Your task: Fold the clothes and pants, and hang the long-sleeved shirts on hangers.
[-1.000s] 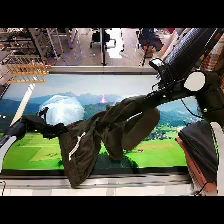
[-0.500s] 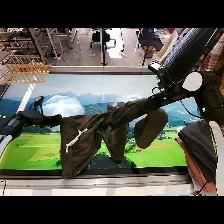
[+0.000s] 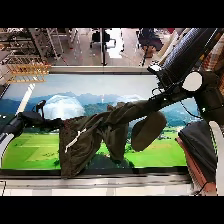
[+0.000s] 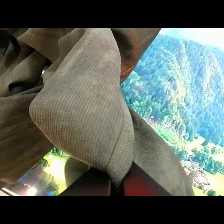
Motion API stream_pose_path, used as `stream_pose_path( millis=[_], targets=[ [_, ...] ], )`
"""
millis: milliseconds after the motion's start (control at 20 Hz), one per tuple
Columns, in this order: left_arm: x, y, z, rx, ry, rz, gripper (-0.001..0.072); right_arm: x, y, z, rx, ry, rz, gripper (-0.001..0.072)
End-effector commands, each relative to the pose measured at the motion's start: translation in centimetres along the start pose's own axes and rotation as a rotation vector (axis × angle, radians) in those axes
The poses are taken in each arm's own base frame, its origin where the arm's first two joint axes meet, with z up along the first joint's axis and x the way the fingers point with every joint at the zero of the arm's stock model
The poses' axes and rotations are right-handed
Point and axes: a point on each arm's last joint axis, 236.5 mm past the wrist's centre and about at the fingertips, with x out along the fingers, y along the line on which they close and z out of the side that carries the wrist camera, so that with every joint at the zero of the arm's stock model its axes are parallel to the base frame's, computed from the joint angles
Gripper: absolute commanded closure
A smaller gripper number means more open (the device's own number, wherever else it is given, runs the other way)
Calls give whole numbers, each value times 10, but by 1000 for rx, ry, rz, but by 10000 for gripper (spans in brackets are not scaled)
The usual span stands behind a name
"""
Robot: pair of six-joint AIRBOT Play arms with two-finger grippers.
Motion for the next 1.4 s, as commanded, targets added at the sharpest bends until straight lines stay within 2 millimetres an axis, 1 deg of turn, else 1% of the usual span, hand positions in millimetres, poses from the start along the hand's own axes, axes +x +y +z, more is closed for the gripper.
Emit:
stream_pose_path(
  millis=[0,150,250,350,450,500,550,600,700,750,800,850,900,950,1050,1100,1150,1200,1250,1300,1350],
  targets=[
    [17,5,-5,24,23,-13,379,0,0,0,1,1,1,687],
    [18,10,8,26,-33,5,379,0,0,0,1,1,1,687],
    [18,7,16,47,-66,-6,379,0,0,0,1,-2,0,688],
    [18,-7,21,87,-91,-50,379,0,-1,3,1,-13,-4,688],
    [21,-24,21,157,-99,-86,382,0,-2,7,1,-30,-9,688],
    [23,-30,19,196,-94,-91,426,0,-3,8,1,-35,-11,688],
    [26,-36,16,228,-85,-97,592,0,-3,9,1,-38,-12,688],
    [30,-41,13,243,-77,-101,691,0,-3,9,1,-39,-12,687],
    [32,-43,12,241,-74,-102,693,0,-4,7,1,-30,-18,688],
    [26,-44,14,223,-79,-108,694,0,-8,1,-1,-6,-32,688],
    [9,-46,20,224,-94,-119,694,-2,-13,-8,-1,32,-54,688],
    [-17,-49,32,233,-133,-127,695,-4,-17,-22,0,88,-70,688],
    [-51,-52,47,246,-187,-133,694,-7,-21,-37,9,149,-80,688],
    [-93,-55,63,261,-252,-134,695,-13,-22,-54,17,217,-80,688],
    [-194,-56,91,229,-405,-117,695,-31,-22,-85,4,327,-73,688],
    [-248,-55,100,215,-492,-97,695,-43,-21,-89,-2,319,-79,688],
    [-295,-55,105,214,-568,-77,694,-54,-19,-87,-7,286,-93,688],
    [-341,-55,105,215,-640,-47,695,-68,-17,-83,-16,240,-111,688],
    [-380,-51,103,214,-704,-5,695,-81,-17,-73,-25,170,-136,688],
    [-408,-47,102,207,-751,36,695,-97,-15,-59,-39,77,-162,688],
    [-429,-41,100,198,-785,72,695,-108,-11,-47,-51,-5,-172,688]
  ],
)
